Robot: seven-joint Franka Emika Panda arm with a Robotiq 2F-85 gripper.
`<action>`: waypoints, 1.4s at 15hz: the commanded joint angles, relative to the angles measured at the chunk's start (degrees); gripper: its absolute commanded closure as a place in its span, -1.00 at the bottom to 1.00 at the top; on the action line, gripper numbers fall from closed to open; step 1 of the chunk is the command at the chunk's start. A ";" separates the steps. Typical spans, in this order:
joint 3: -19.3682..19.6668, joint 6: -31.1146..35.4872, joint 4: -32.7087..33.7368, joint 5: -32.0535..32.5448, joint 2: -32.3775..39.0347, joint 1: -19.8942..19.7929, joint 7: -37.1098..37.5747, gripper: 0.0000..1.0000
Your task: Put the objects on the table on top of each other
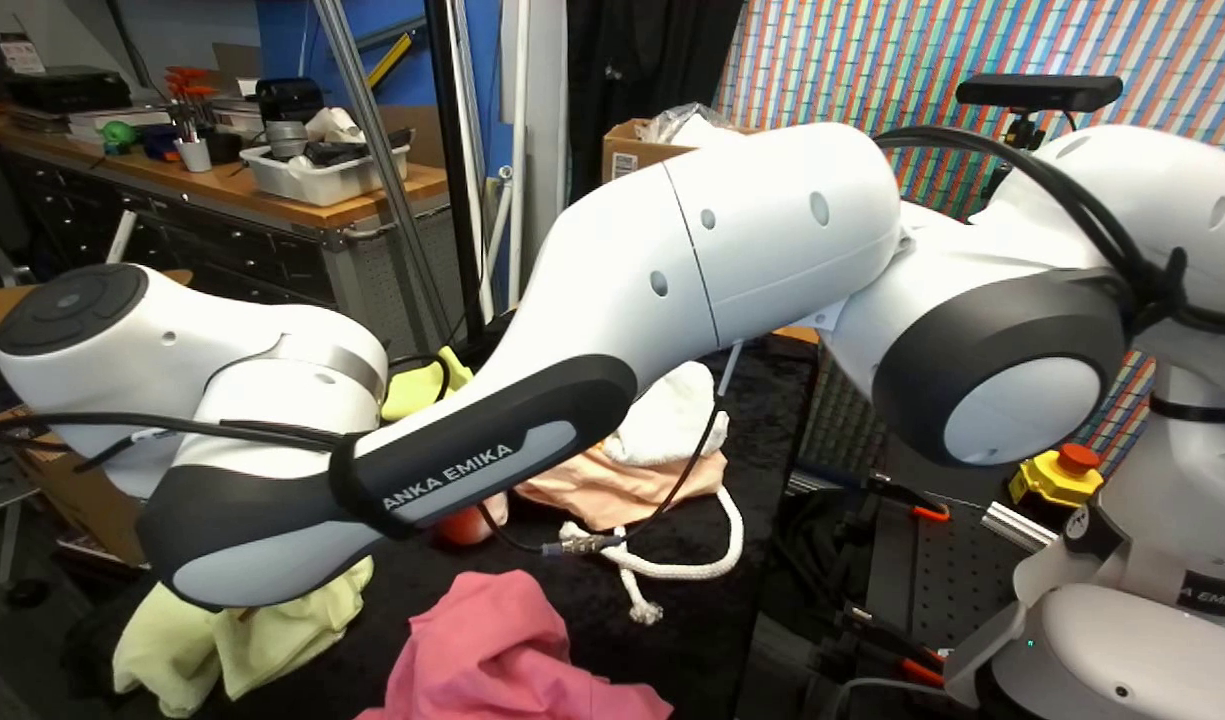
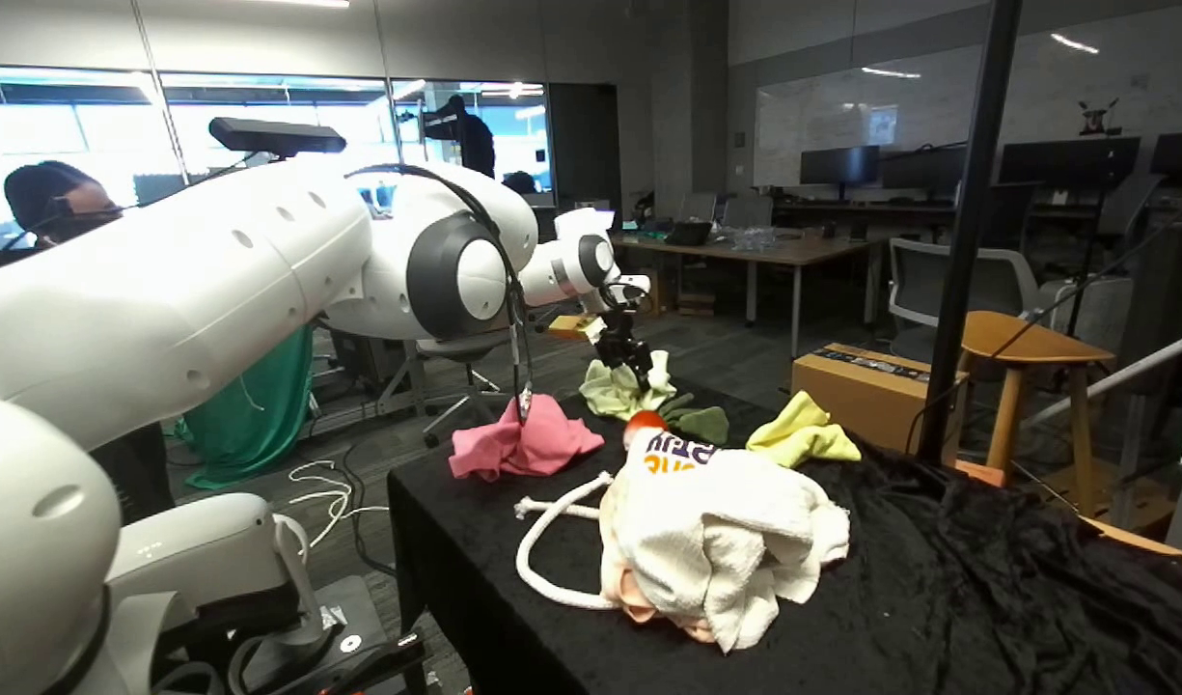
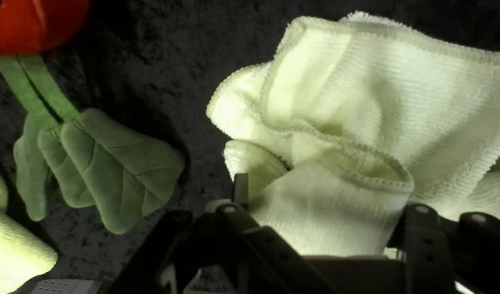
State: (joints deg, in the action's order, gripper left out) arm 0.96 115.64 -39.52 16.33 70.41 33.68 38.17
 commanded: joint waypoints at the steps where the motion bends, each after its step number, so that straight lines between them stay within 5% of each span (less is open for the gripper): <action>1: -0.47 -2.03 4.38 -1.21 1.93 -0.99 -0.15 0.16; 6: -1.43 -5.18 3.78 -1.56 0.46 -2.14 -2.52 0.91; 21: -3.43 -16.39 -0.61 -1.80 -18.84 -7.20 -10.68 0.94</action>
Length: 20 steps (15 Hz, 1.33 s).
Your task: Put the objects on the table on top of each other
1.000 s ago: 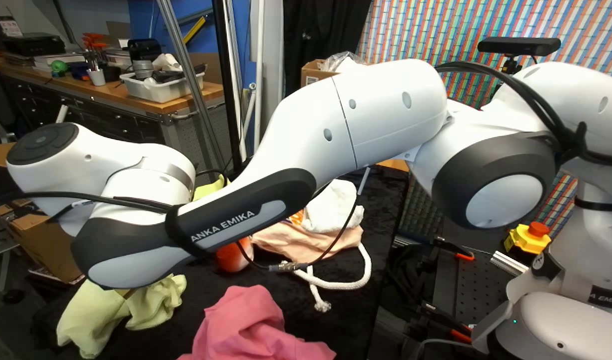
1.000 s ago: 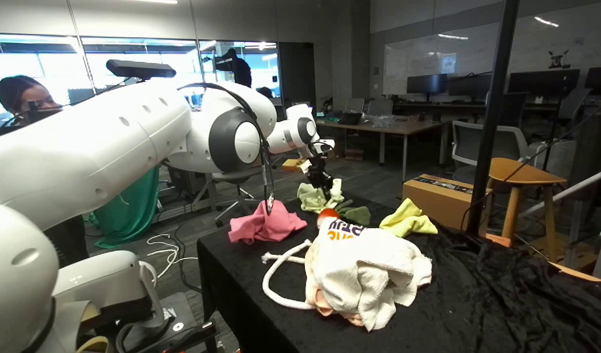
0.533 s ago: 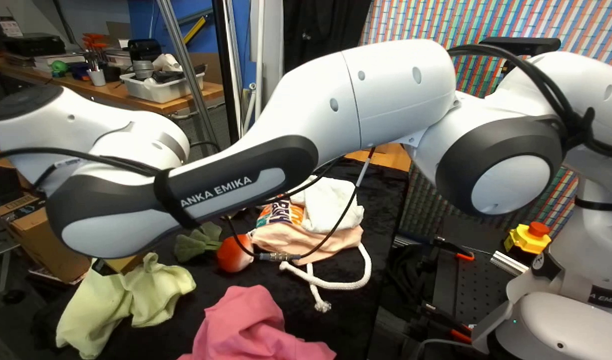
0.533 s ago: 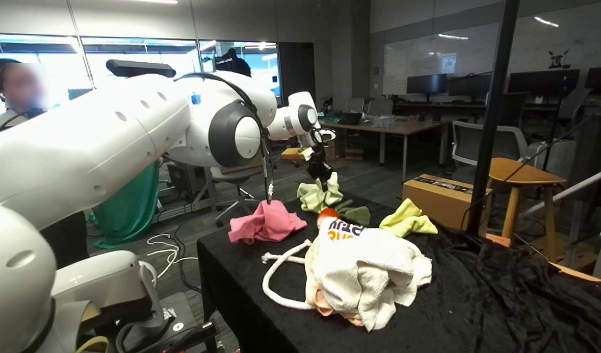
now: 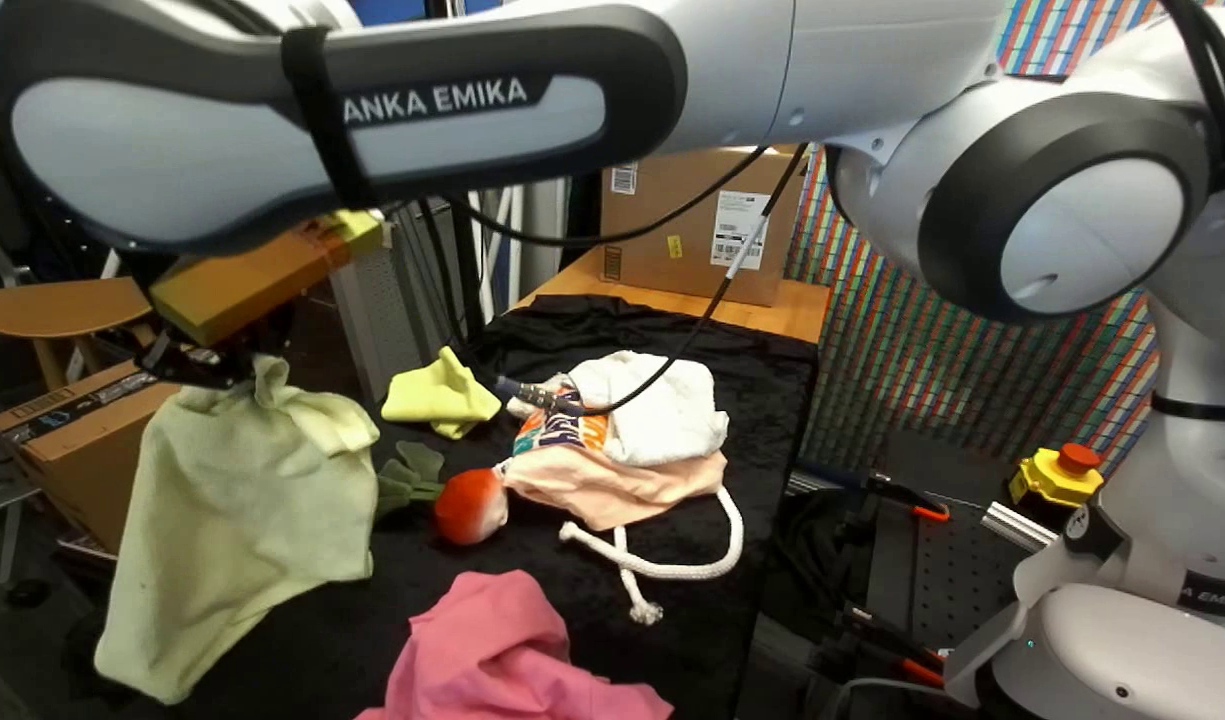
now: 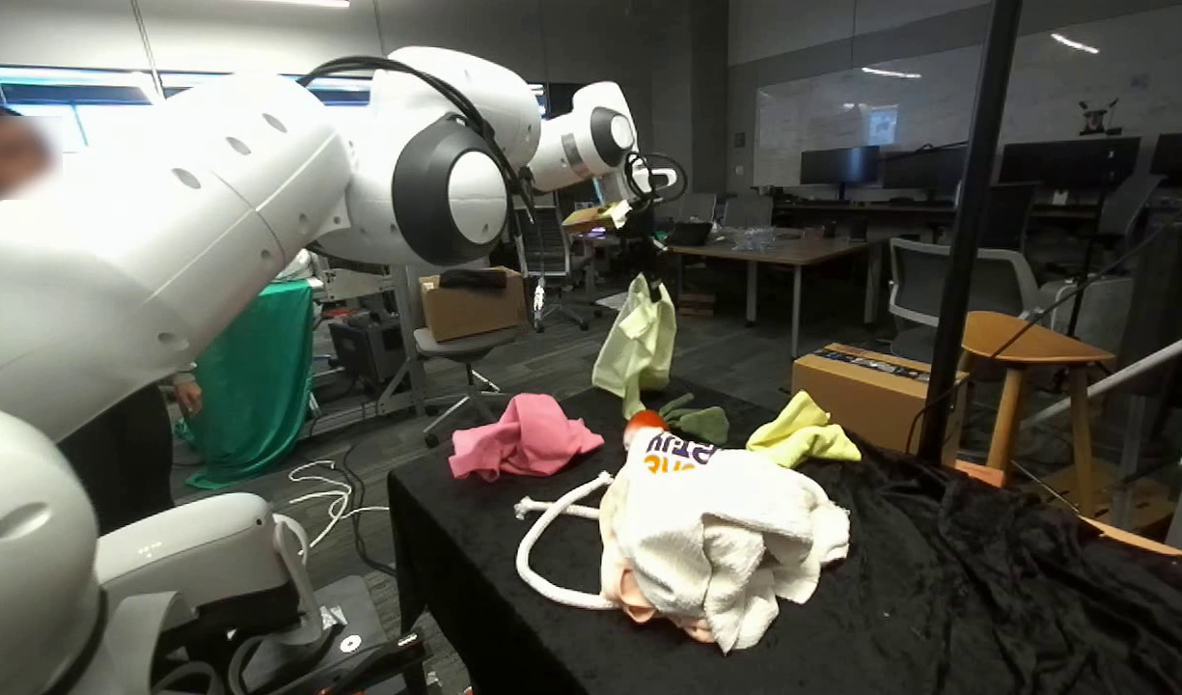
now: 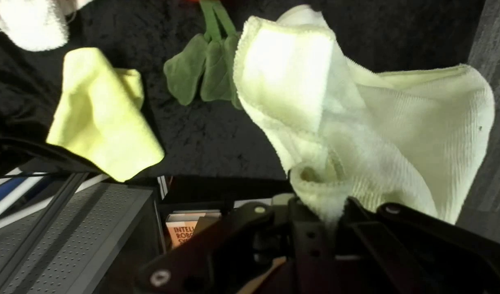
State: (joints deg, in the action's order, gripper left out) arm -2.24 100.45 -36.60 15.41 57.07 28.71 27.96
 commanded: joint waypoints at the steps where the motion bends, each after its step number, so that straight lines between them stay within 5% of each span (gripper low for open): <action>1: -0.24 -1.14 -4.22 -1.03 -7.10 -3.30 -0.25 0.94; 8: -0.57 2.15 -13.56 -1.54 -18.88 -9.80 0.11 0.94; 20: -1.95 -0.61 -45.10 -13.09 -43.59 -20.48 -13.66 0.93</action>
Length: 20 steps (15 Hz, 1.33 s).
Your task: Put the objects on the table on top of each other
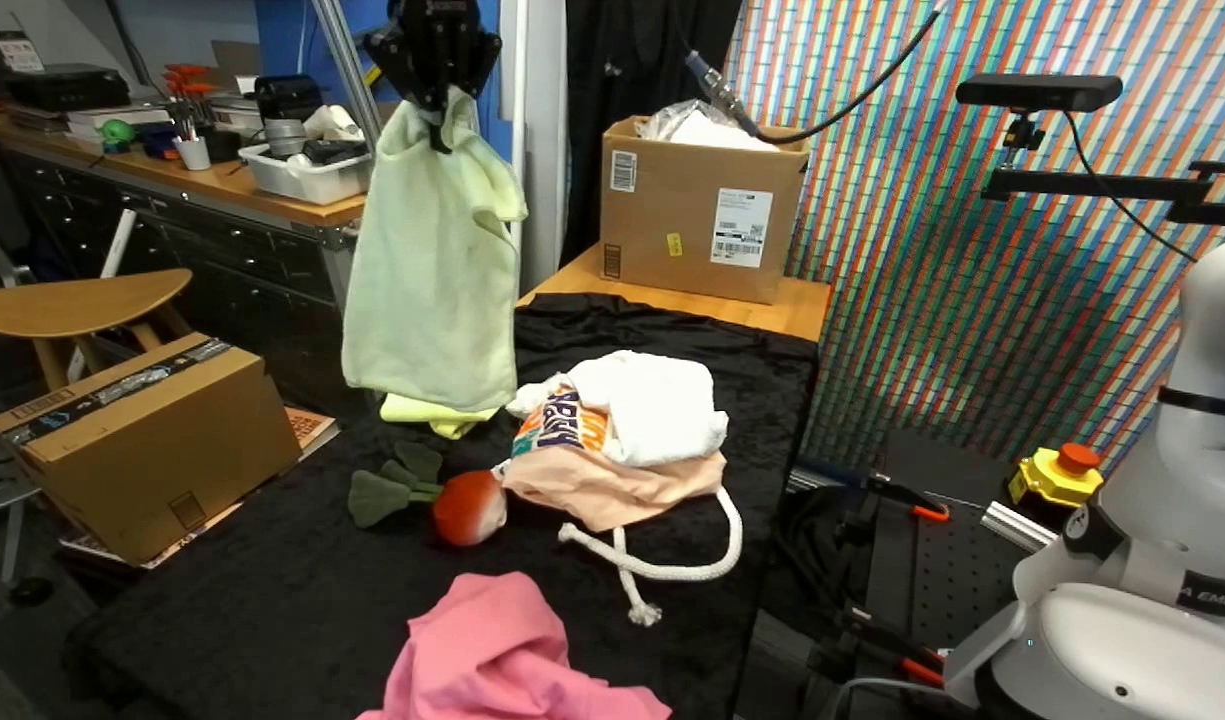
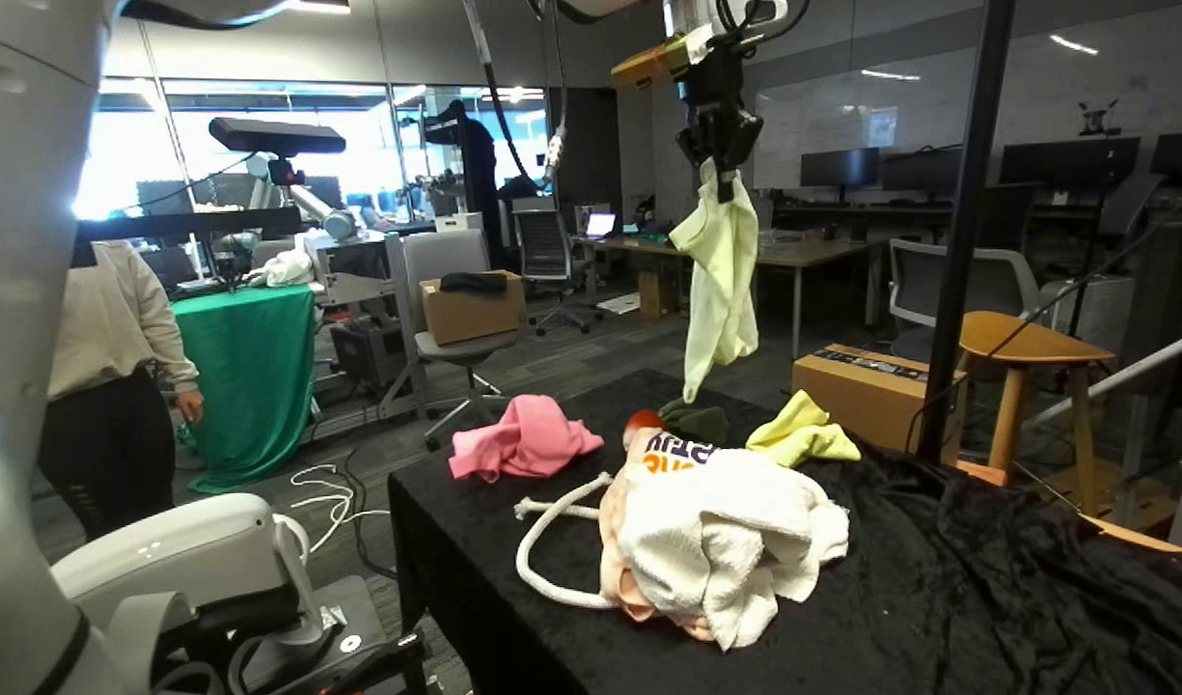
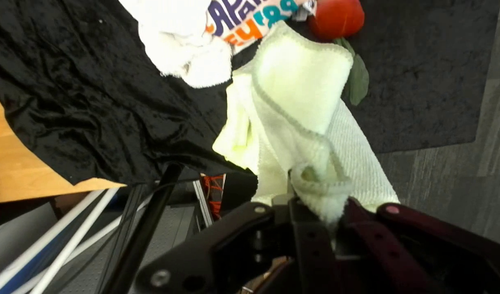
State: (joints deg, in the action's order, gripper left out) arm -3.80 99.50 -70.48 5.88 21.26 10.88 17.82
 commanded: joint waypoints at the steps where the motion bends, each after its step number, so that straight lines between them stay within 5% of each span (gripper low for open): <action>1: -0.25 -0.05 -14.16 -4.85 -9.52 -3.42 -4.95 0.93; 8: 2.02 3.20 -35.56 -5.47 -16.68 -7.08 -4.44 0.93; 17: 2.28 4.59 -45.31 -5.64 -16.78 -8.25 -6.34 0.91; 18: 2.21 4.70 -45.69 -5.60 -16.91 -8.22 -6.46 0.87; 19: 2.15 4.71 -45.89 -5.44 -17.10 -8.17 -6.47 0.39; 20: 2.09 4.64 -46.03 -5.36 -17.34 -8.14 -6.61 0.37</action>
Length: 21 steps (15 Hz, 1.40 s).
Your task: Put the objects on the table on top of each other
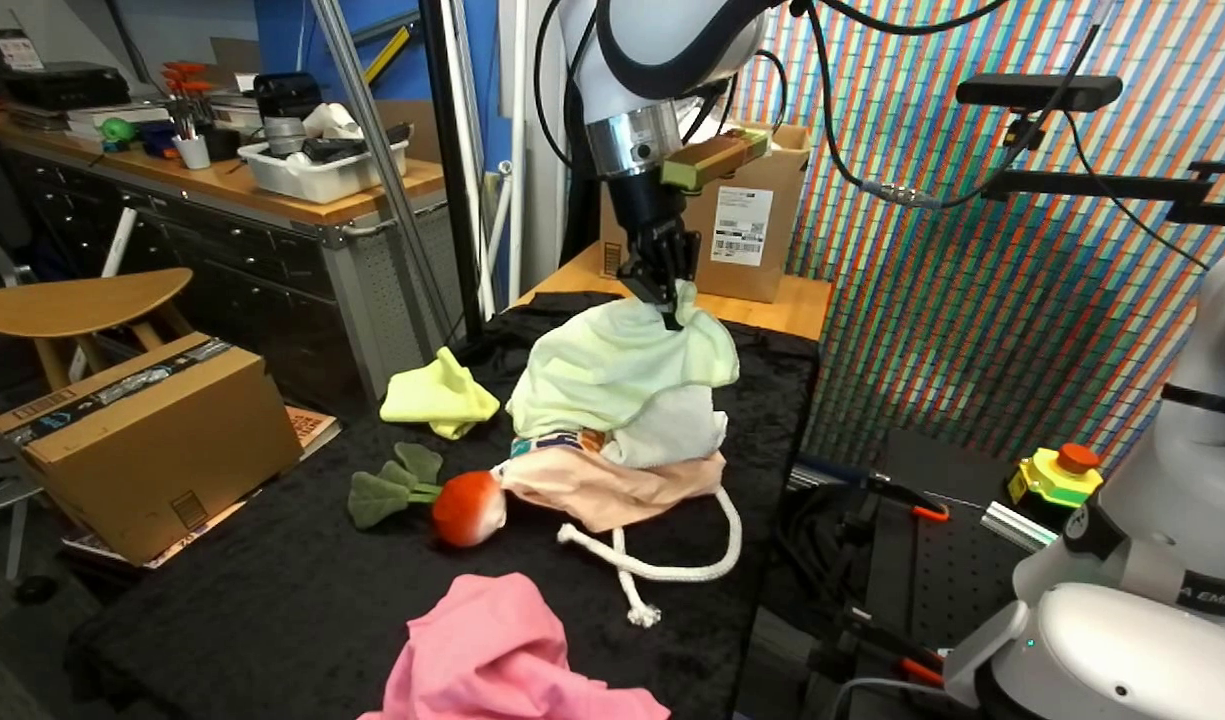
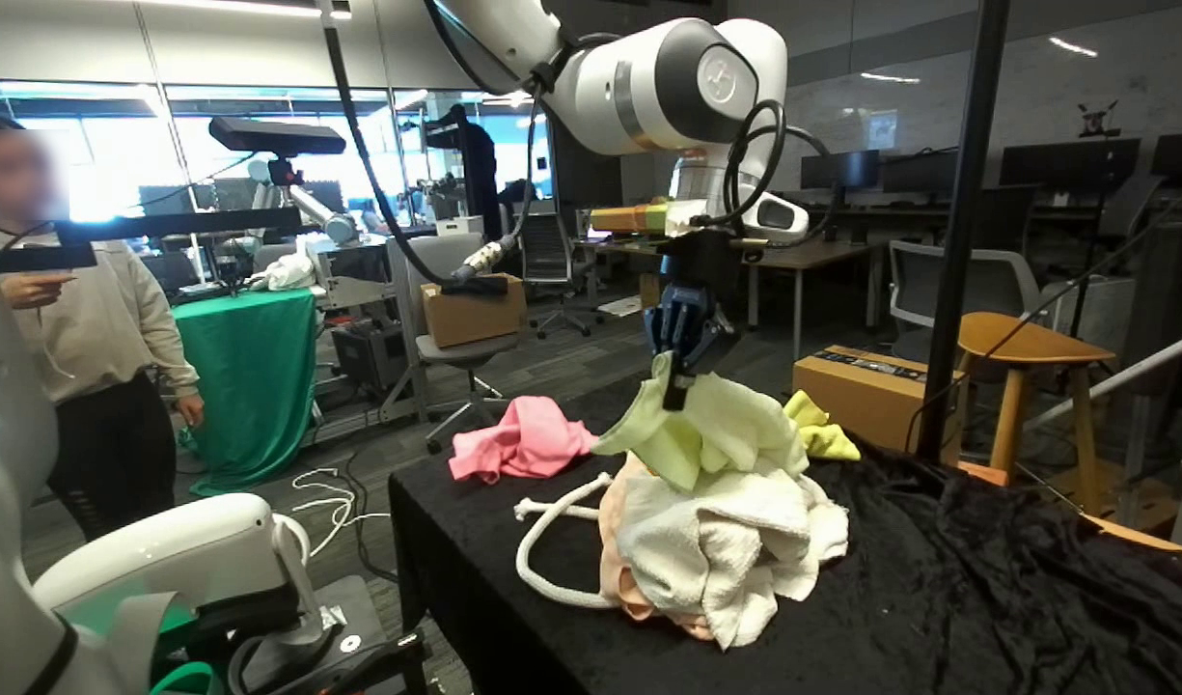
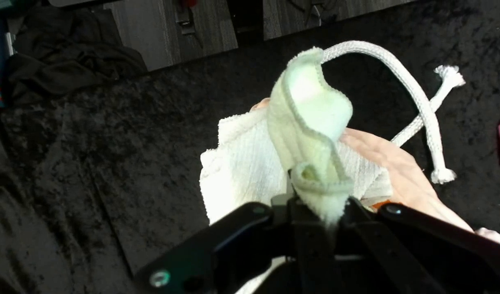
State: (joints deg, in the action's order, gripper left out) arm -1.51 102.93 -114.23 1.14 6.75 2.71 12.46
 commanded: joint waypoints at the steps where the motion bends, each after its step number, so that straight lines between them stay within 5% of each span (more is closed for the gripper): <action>1: -0.27 1.27 -2.30 -0.36 -2.97 0.10 -1.33 0.33; 10: -0.94 2.45 2.01 4.47 -3.22 0.70 -2.36 -0.98; 21: -2.56 15.18 18.41 5.80 13.35 3.79 -1.76 -1.00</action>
State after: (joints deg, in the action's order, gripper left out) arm -4.22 114.88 -102.40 6.11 13.35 5.23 8.48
